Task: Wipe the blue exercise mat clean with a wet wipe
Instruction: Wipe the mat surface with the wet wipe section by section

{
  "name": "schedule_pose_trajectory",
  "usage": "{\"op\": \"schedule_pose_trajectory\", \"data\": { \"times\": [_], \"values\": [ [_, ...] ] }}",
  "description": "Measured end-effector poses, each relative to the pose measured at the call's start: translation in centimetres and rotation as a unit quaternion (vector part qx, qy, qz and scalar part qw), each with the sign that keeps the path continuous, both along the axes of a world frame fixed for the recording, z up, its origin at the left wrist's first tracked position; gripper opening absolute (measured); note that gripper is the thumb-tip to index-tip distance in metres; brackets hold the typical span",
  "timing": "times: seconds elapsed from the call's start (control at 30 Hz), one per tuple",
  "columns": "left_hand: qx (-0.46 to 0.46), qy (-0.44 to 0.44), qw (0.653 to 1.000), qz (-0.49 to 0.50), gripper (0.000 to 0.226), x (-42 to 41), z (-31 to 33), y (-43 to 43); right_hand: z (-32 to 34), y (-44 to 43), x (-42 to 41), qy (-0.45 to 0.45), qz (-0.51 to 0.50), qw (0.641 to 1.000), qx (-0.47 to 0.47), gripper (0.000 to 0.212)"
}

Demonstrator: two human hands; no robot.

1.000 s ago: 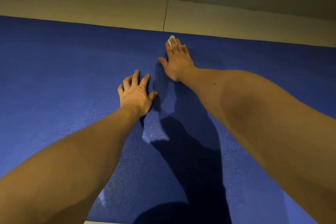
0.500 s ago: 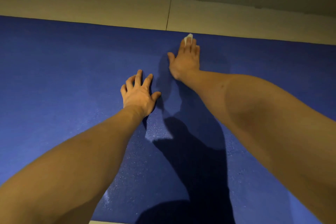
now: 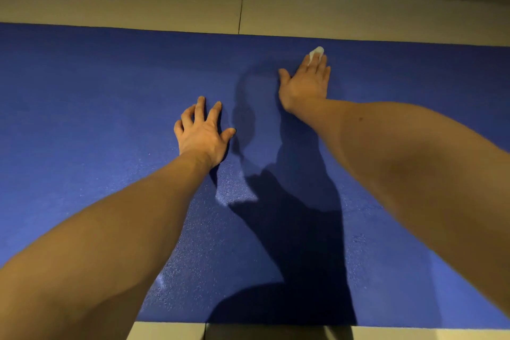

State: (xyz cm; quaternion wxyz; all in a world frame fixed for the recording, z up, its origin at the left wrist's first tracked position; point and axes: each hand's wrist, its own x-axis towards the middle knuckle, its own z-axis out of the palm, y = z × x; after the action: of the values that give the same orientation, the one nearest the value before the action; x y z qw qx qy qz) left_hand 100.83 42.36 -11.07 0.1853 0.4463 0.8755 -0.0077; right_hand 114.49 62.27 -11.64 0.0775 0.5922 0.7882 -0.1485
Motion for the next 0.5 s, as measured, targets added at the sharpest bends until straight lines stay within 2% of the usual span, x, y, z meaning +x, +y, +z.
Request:
{"op": "schedule_pose_trajectory", "data": {
  "times": [0.17,0.3,0.5],
  "values": [
    [-0.004,-0.001,1.0,-0.004,0.071,-0.2,-0.1,-0.1,-0.3,-7.8,-2.3,0.043,0.114,0.992,-0.004,0.081],
    [-0.023,0.01,1.0,-0.019,0.072,-0.2,0.4,0.0,-0.4,-7.2,0.2,0.027,0.205,0.978,-0.006,0.077],
    [-0.032,0.013,0.999,-0.03,0.076,0.3,1.3,-0.5,0.0,-2.9,5.1,-0.06,0.069,0.995,0.027,0.08]
  ]
}}
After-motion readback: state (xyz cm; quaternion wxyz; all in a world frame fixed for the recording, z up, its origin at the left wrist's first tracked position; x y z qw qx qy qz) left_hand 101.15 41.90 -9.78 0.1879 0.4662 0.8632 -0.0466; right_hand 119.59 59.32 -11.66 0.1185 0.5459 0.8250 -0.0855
